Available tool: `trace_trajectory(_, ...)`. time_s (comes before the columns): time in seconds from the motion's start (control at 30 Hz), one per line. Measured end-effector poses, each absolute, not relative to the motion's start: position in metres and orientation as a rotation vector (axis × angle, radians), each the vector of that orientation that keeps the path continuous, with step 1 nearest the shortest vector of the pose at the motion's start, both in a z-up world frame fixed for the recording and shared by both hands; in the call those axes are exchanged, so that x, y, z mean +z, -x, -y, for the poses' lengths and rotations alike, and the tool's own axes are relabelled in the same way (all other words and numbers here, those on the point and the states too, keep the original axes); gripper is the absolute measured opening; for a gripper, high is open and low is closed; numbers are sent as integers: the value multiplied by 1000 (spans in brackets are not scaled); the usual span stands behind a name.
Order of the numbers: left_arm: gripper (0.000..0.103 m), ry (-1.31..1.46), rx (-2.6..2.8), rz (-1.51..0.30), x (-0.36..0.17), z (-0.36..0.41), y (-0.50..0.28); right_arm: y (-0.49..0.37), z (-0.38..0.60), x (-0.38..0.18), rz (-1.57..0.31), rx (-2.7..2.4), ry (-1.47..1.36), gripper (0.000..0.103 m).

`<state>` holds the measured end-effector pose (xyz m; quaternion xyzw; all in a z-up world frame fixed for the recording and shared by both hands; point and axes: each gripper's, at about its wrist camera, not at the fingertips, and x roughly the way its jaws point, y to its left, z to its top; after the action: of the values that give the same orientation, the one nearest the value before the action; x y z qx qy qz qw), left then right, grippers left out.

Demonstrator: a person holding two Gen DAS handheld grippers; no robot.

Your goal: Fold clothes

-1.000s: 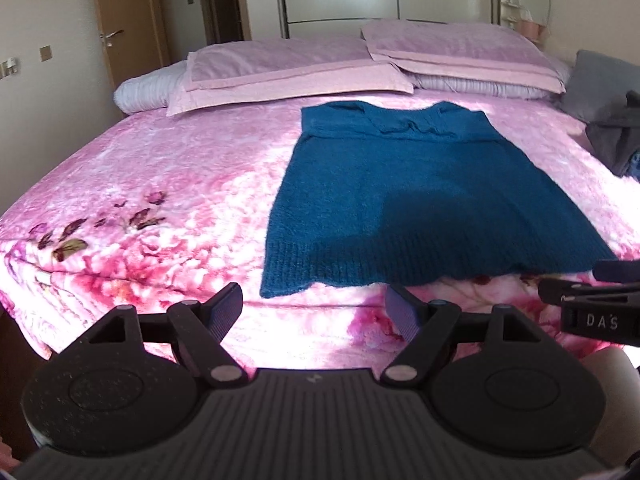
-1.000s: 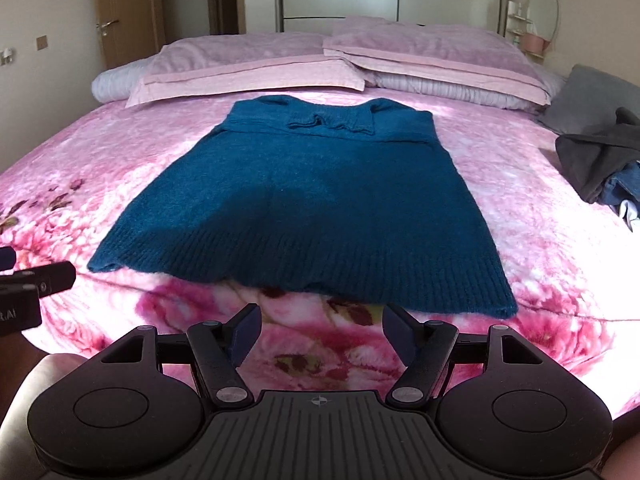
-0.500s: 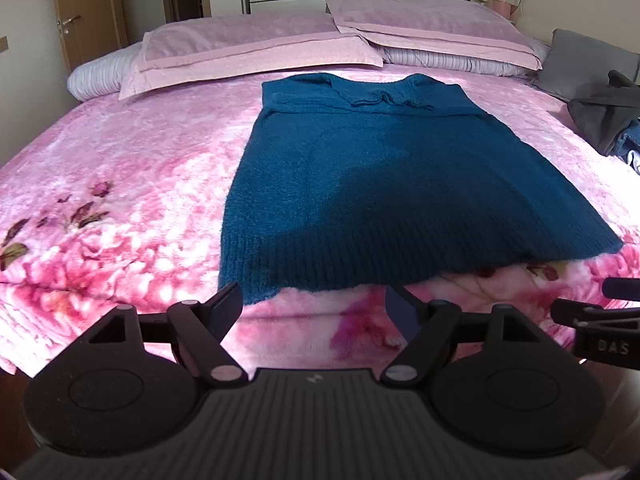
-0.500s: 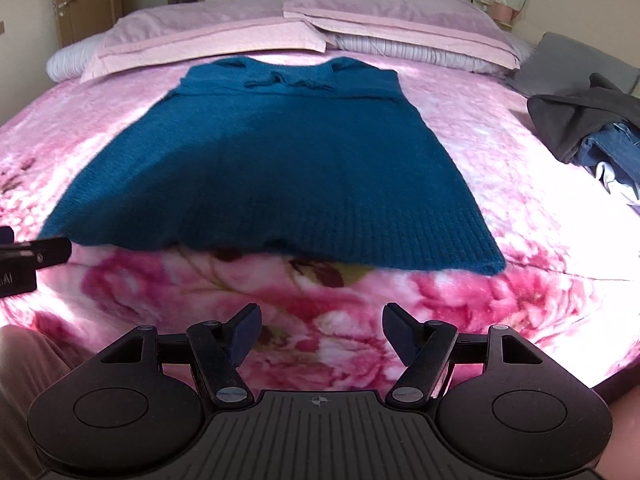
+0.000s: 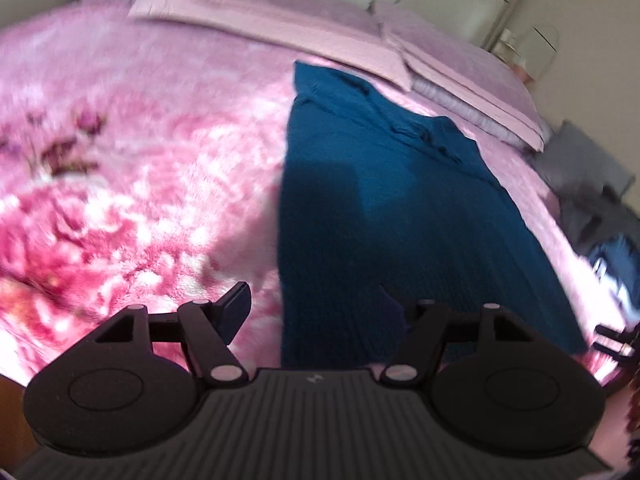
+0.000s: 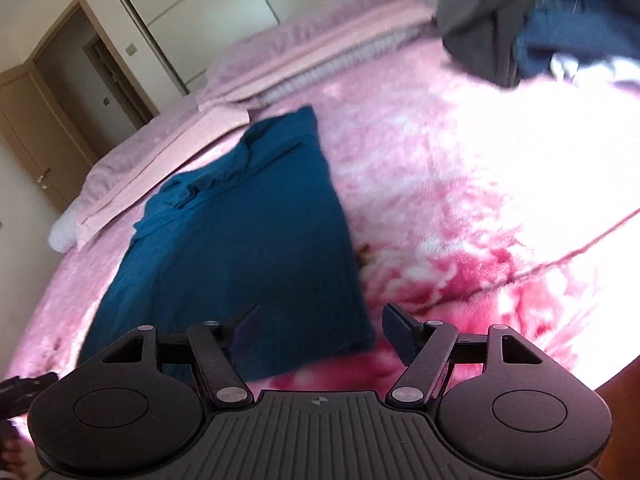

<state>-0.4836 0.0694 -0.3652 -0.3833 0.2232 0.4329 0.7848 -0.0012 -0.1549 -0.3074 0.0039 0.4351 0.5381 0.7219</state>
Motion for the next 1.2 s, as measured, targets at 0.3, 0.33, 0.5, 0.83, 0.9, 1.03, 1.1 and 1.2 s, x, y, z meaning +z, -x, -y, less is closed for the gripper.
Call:
trace_trajectory(0.3,61,1005,783,-377,-392,-113,488,-67,129,-340,-1191,1217,-172,68)
trace_trajectory(0.33,60,1021,763,-365,-395,-117,488,-71,127,-341,-1207,1222,-185,66)
trace_trajectory(0.5,58,1068,693,-325,-404,-133,482,-89,110,-349,-1285,1277,-235,55)
trace_trajectory(0.83,13,1150,621,-290,-424,-130,496,-89,91,-361,-1371,1415,-239,46)
trace_trajectory(0.9,13,1160,612,-289,-426,-129,498,-89,99,-363,-1394,1448,-247,45)
trace_trajectory(1.03,11,1182,601,-297,-428,-140,489,-89,101,-365,-1401,1443,-267,43)
trace_trajectory(1.1,7,1181,605,-302,-427,-143,486,-88,94,-366,-1414,1415,-266,23)
trace_trajectory(1.2,6,1163,629,-307,-424,-141,486,-87,89,-372,-1436,1368,-267,8)
